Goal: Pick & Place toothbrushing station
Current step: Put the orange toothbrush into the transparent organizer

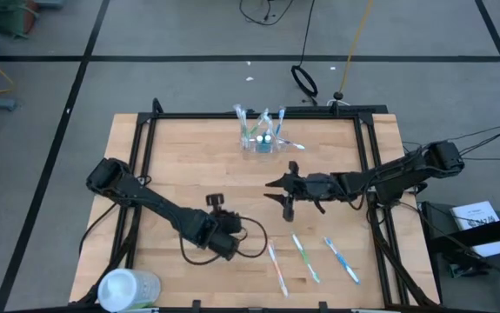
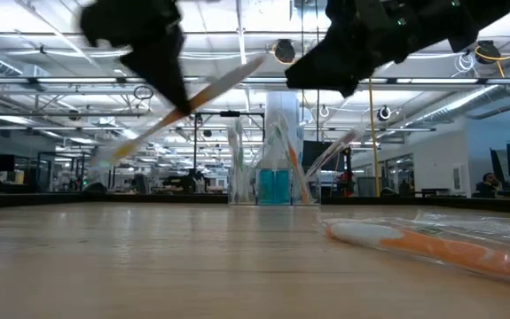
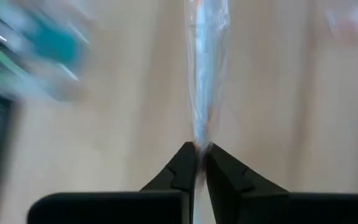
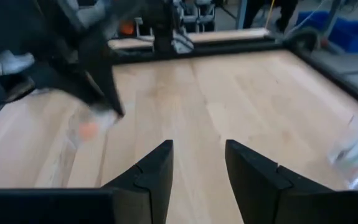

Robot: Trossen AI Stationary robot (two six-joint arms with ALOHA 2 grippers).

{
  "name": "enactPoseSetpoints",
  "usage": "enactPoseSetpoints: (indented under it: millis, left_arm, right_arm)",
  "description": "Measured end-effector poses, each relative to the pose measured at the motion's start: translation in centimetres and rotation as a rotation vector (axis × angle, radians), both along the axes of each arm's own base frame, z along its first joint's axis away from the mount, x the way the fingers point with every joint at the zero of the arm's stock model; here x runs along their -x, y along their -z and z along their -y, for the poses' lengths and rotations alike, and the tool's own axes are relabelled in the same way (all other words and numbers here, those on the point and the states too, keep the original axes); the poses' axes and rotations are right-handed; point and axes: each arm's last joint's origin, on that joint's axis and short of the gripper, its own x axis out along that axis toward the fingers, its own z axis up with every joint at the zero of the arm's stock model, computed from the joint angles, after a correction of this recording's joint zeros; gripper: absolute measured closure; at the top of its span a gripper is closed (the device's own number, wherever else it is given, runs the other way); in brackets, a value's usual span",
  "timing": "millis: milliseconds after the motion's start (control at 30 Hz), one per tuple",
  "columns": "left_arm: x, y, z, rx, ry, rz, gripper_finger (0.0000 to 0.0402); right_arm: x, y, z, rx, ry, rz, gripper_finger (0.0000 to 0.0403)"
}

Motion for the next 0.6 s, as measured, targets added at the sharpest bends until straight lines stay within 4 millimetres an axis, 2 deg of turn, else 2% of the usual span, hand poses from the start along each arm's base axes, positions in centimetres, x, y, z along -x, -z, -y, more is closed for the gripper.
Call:
enactPoseSetpoints:
  millis: [200, 367, 600]
  left_arm:
    - [-2.3, -1.7, -0.4, -0.229, 0.018, 0.234, 0.0373]
    - [-3.5, -2.5, 0.4, -0.337, 0.3, 0.194, 0.0372]
    - [-4.3, -3.4, 1.3, -0.475, 0.559, 0.172, 0.0372]
  right_arm:
    - [0.7, 1.5, 0.1, -0.084, 0.016, -0.032, 0.0266]
    - [0.6, 1.4, 0.5, -0.346, -0.066, -0.007, 0.0266]
    - [0.5, 1.3, 0.9, -0.467, -0.02, 0.008, 0.0266]
